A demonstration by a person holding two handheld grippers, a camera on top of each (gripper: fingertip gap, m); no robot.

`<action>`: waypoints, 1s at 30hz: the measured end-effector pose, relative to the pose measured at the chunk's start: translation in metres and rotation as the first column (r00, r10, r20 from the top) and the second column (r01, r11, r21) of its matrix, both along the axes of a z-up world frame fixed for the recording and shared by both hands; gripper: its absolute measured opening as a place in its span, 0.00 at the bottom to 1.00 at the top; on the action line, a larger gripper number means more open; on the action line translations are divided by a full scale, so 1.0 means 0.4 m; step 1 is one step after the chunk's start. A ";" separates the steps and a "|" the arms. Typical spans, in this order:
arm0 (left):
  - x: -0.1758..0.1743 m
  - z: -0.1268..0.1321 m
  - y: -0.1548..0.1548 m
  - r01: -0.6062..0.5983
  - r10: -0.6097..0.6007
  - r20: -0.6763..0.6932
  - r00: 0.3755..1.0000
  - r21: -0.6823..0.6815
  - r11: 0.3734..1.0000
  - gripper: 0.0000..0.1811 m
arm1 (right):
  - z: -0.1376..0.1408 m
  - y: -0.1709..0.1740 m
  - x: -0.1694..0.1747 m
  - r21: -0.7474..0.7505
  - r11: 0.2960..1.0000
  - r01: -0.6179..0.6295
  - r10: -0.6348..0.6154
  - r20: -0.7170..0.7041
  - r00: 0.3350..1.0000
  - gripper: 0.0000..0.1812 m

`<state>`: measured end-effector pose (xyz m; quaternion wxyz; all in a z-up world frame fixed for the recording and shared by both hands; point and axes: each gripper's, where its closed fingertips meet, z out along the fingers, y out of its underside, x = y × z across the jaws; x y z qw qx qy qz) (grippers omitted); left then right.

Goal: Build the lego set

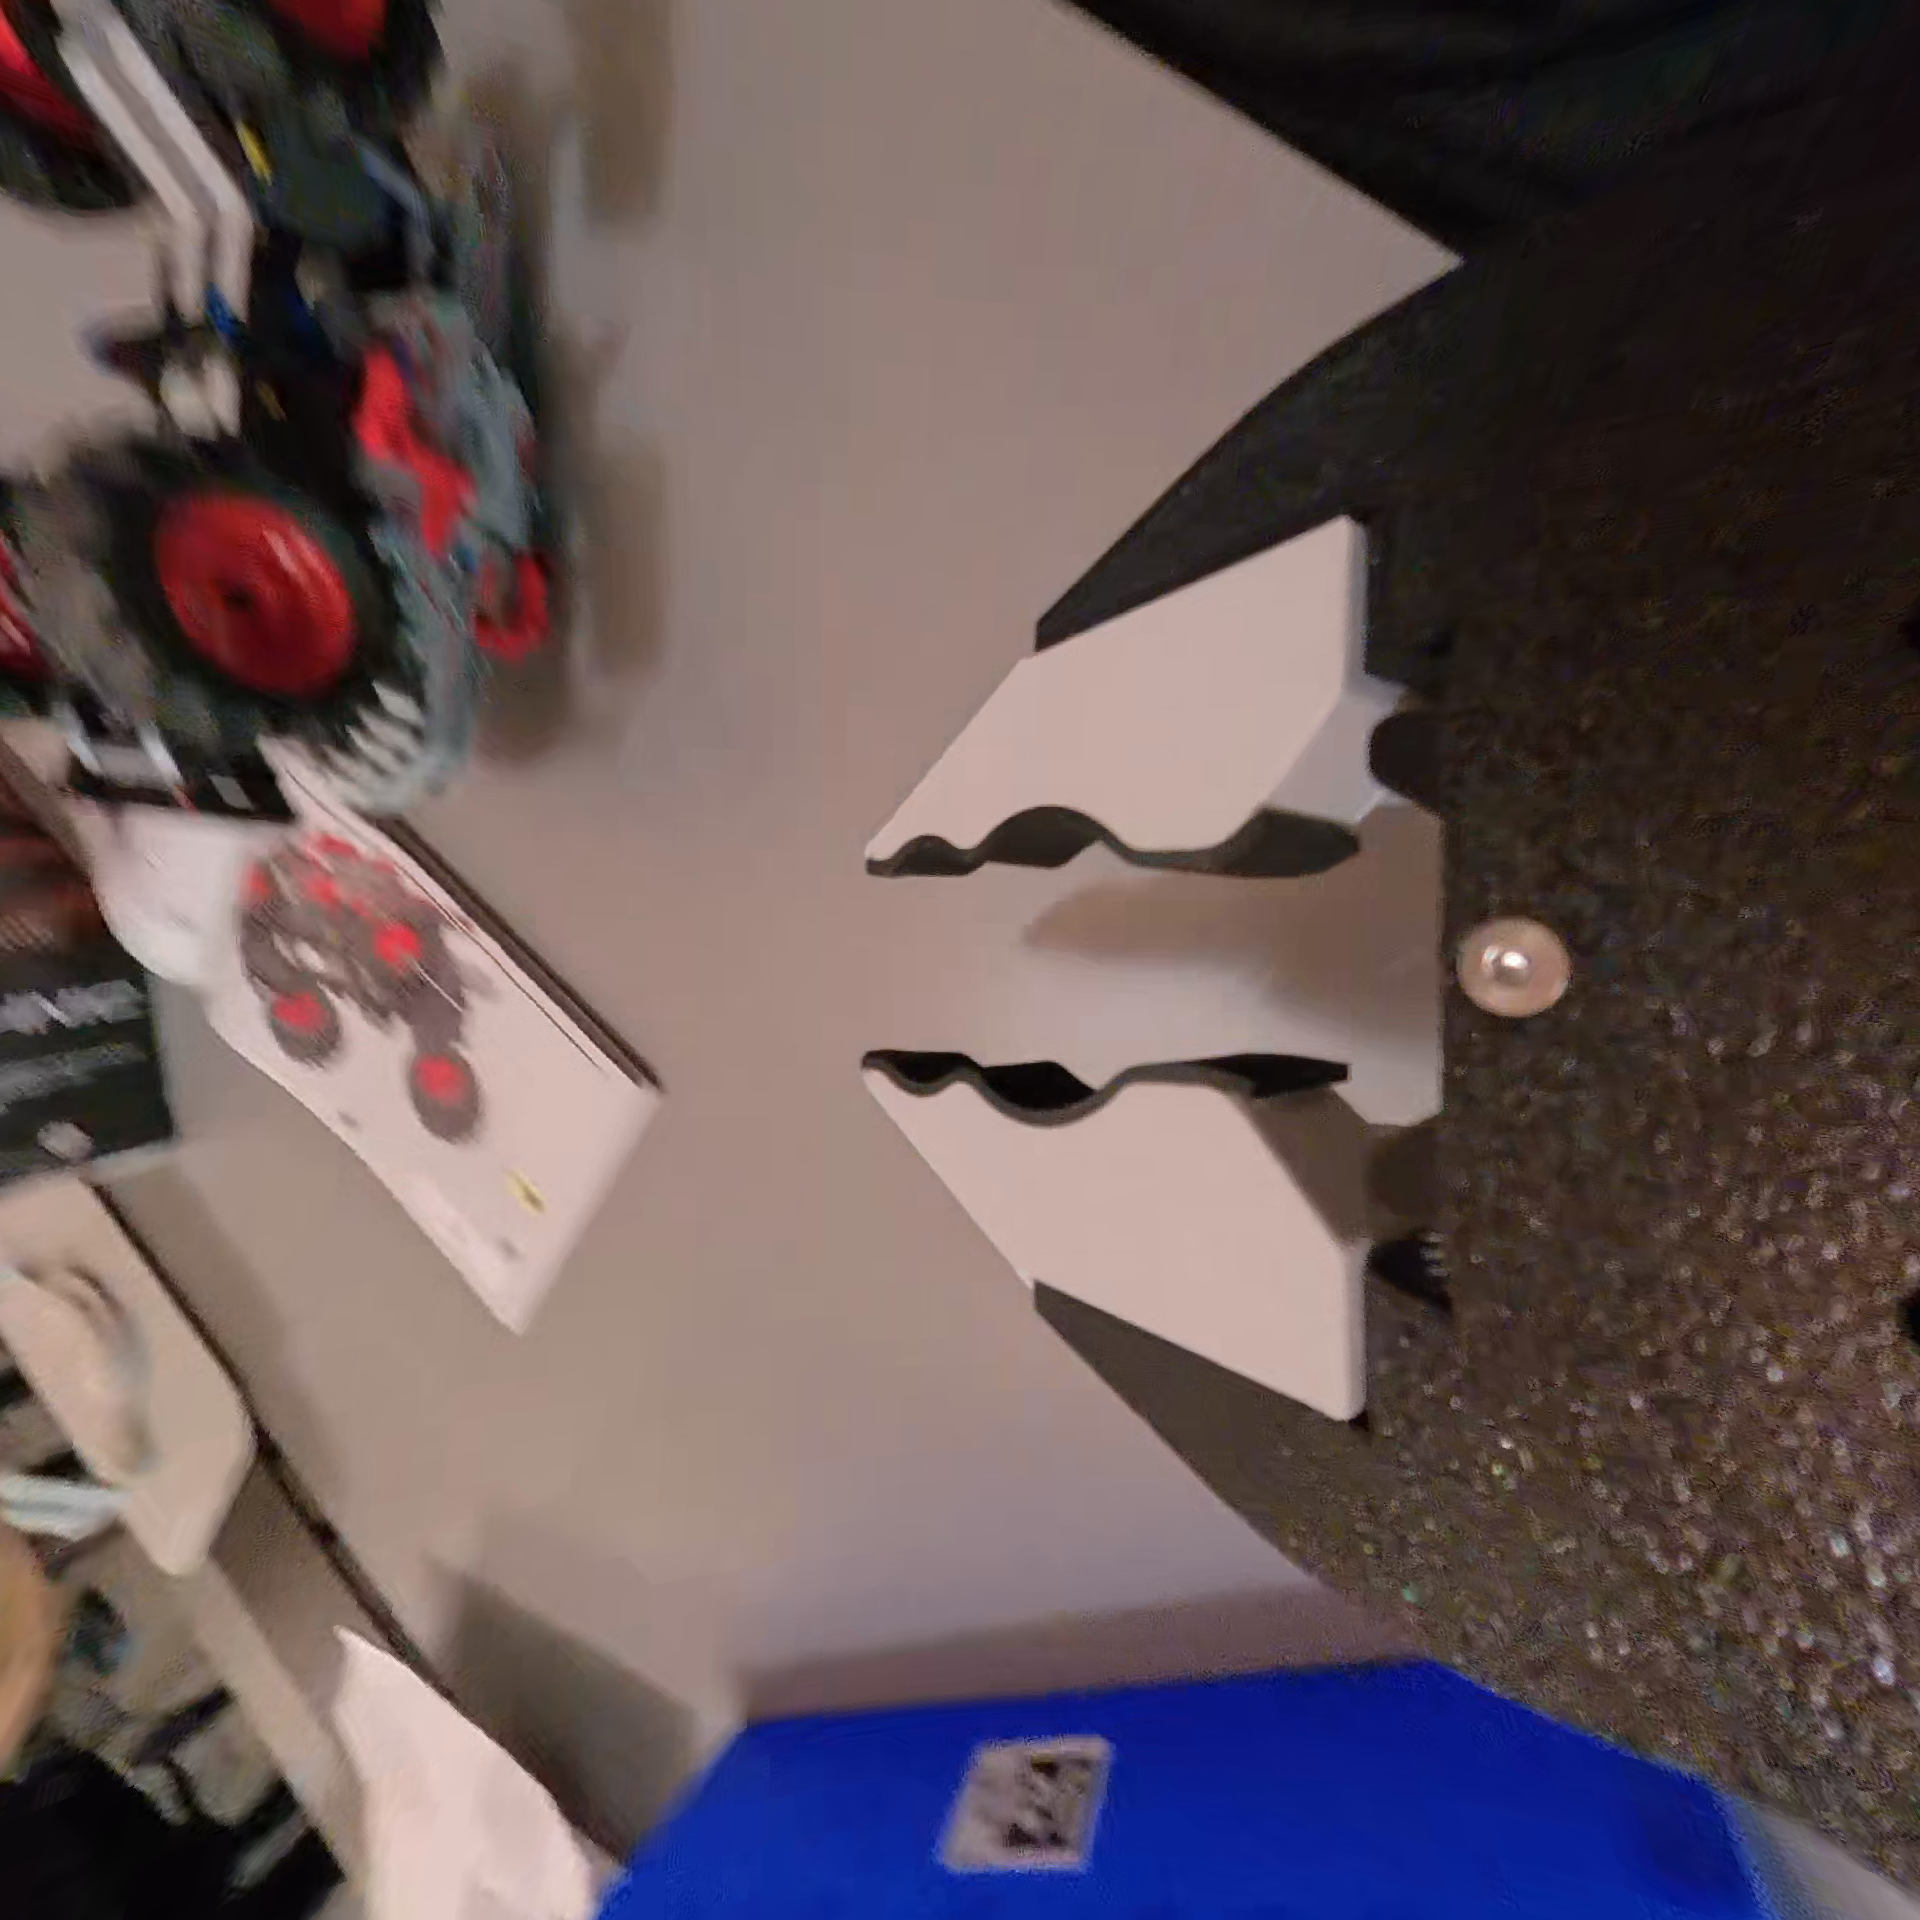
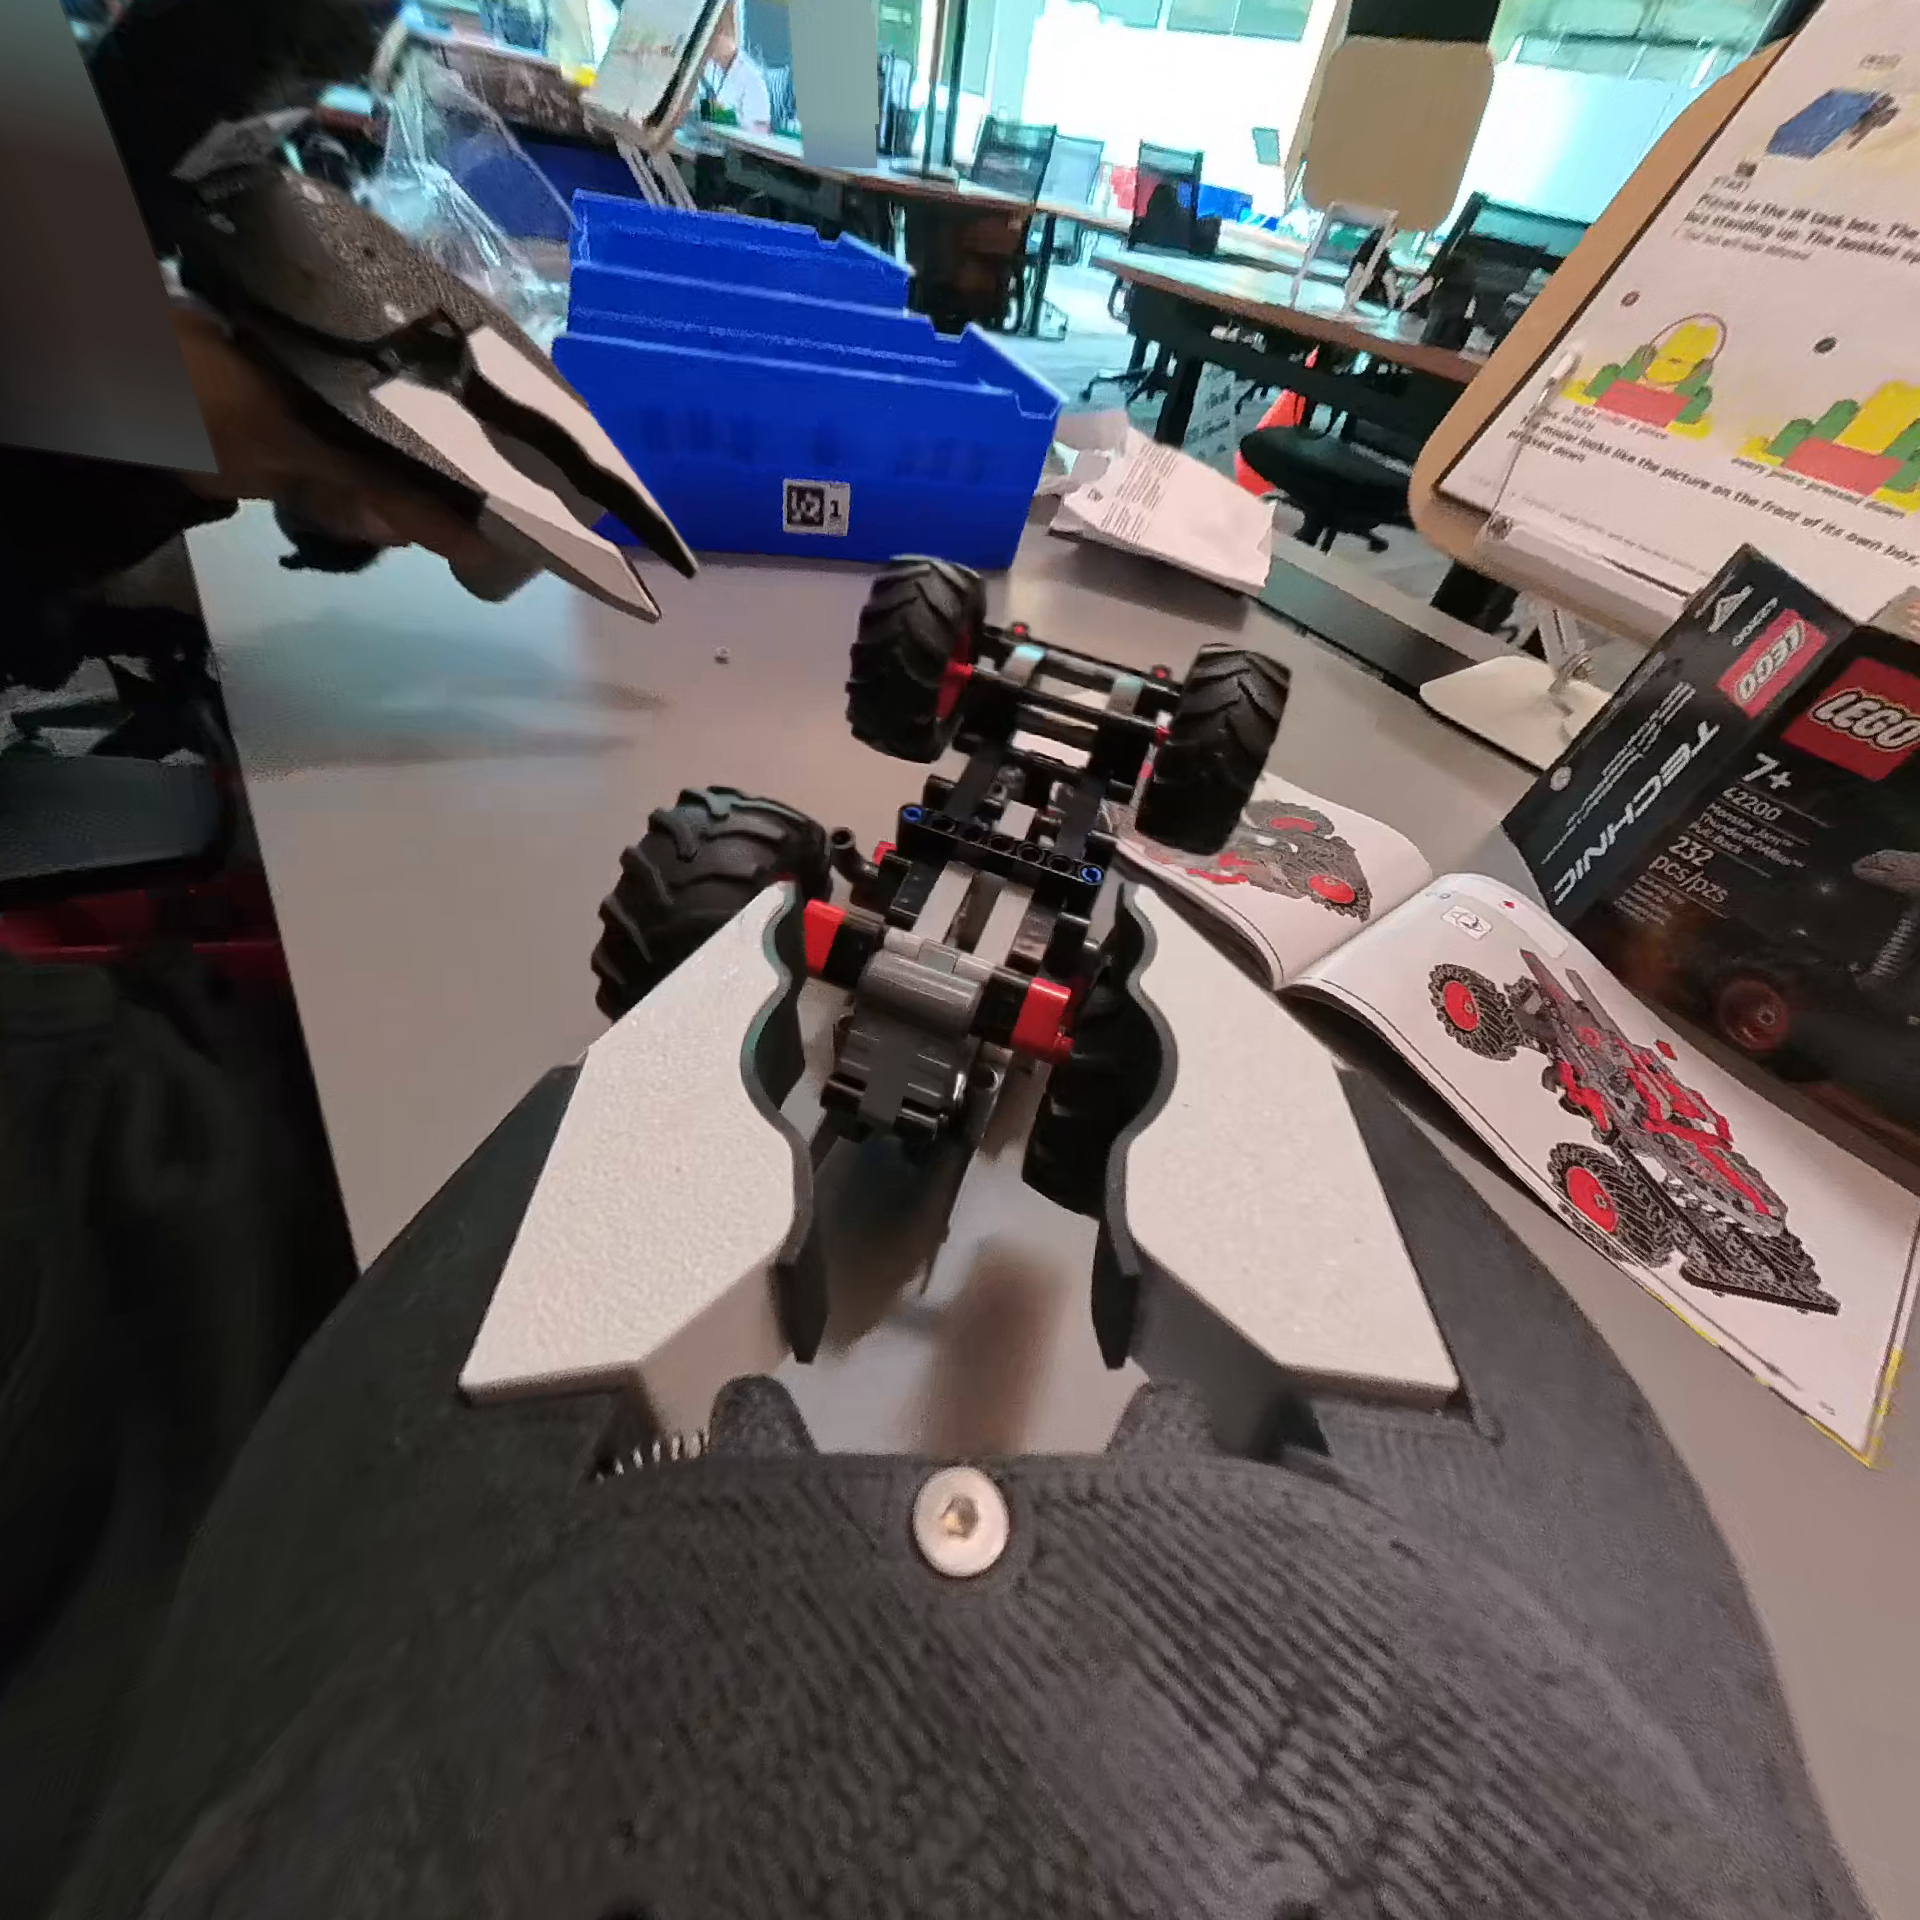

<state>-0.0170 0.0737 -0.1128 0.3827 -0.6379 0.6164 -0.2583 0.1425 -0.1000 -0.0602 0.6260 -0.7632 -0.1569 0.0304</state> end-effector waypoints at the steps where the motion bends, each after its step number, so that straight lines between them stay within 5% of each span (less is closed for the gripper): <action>1: -0.021 -0.014 0.029 -0.030 0.030 -0.026 0.999 -0.002 1.000 0.17 | -0.001 0.003 0.006 -0.017 1.000 0.000 0.000 0.002 1.000 0.32; 5: -0.079 -0.070 0.113 -0.119 0.116 -0.094 0.989 -0.031 0.992 0.16 | -0.004 0.011 0.013 -0.066 0.998 -0.009 0.007 -0.025 1.000 0.32; 12: -0.068 -0.123 0.138 -0.093 0.081 -0.144 0.986 -0.080 0.992 0.16 | -0.028 0.002 0.023 -0.108 0.994 0.030 -0.030 0.008 1.000 0.32; 23: -0.045 -0.097 0.112 -0.064 0.062 -0.073 0.995 -0.021 0.998 0.15 | -0.011 -0.018 0.029 -0.127 0.991 0.043 -0.029 0.114 0.993 0.40; 30: -0.013 -0.066 0.087 -0.026 0.026 -0.010 1.000 0.030 0.999 0.12 | 0.073 -0.048 0.083 0.025 0.992 0.121 -0.122 0.074 0.990 0.38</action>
